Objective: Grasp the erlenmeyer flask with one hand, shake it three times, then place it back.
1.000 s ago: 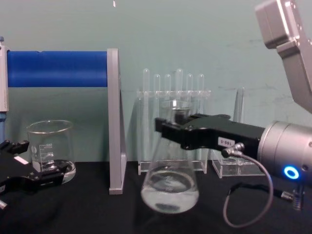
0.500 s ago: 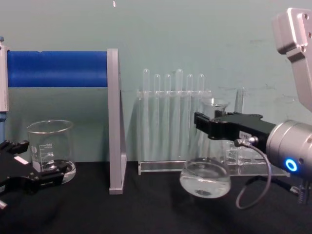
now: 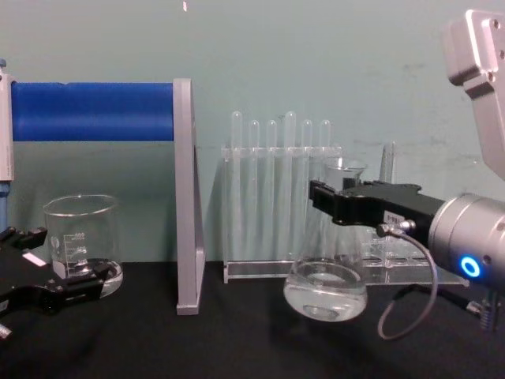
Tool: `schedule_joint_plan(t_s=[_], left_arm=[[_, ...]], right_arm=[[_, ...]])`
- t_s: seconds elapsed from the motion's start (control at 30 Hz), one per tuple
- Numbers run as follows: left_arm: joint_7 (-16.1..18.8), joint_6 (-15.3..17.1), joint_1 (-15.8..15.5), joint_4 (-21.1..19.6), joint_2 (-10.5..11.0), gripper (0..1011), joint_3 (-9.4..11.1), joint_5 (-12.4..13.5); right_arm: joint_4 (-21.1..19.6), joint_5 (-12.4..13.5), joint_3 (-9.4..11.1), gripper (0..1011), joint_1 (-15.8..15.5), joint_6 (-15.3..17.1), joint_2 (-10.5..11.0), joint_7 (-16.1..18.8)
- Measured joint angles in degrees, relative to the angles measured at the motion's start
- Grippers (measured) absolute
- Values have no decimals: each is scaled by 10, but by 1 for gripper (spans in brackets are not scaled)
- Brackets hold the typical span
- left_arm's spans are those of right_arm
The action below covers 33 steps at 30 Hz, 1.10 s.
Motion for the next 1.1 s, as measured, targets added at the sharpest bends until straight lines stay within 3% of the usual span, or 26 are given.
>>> schedule_joint_plan(t_s=[0.27,0.73,1.1], left_arm=[[0,0,0,0,0,1001,0,0],[0,0,0,0,0,1001,0,0],[0,0,0,0,0,1001,0,0]], right_arm=[[-17,3,-11,449,-5,-5,14,68],[-47,27,-61,449,6,-29,72,240],[-53,42,-79,449,15,-35,89,258]])
